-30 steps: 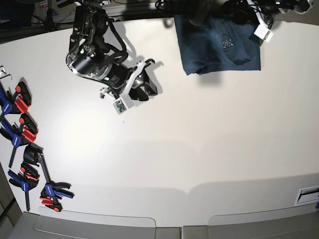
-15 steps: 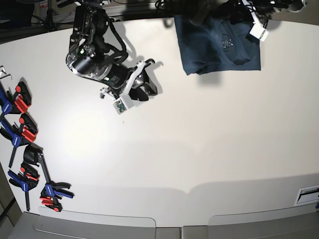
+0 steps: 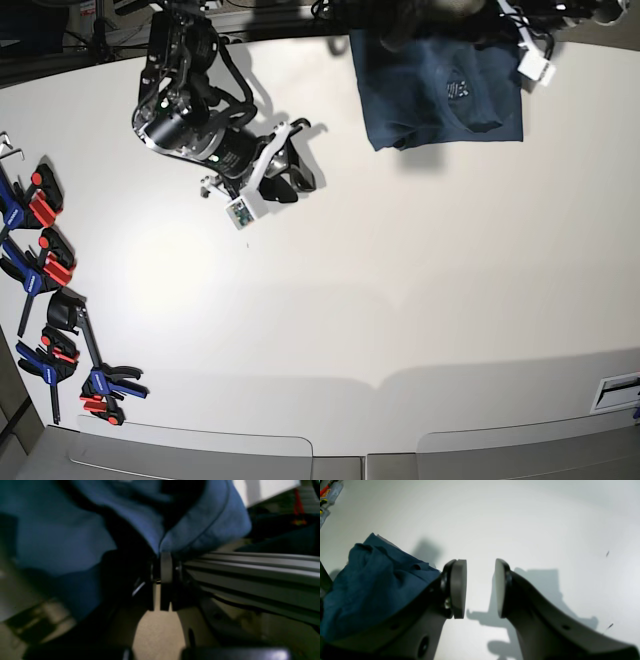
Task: Fold the T-shirt properly
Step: 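Grasp the bundle edge with the left gripper and straighten it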
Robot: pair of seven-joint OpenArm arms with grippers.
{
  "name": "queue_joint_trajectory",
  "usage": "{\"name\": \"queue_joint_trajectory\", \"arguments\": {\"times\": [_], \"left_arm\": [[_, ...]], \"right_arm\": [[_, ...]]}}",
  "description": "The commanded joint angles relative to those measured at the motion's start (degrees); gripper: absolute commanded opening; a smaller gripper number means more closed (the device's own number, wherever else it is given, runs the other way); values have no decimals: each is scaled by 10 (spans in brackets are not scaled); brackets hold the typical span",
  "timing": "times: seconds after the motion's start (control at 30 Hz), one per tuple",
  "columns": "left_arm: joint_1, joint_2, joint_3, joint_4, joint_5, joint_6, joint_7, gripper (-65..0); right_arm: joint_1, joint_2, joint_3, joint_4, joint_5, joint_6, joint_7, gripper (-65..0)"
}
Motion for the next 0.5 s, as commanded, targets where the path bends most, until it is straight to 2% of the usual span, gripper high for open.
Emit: {"name": "queue_joint_trajectory", "arguments": {"times": [0.0,0.13,0.27,0.47], "left_arm": [[4,-4,-21,10,-14,-5,-5,-650],[4,-4,-85,10,-14,-4,-2,-650],[4,-4,-128,10,-14,-4,24,-650],[7,-4,-143,10,-21,-2,47,-650]], "right_arm": [[8,2,0,9,13,0,14,-475],[8,2,0,9,13,0,14,-475],[8,2,0,9,13,0,14,-475],[8,2,0,9,13,0,14,-475]]}}
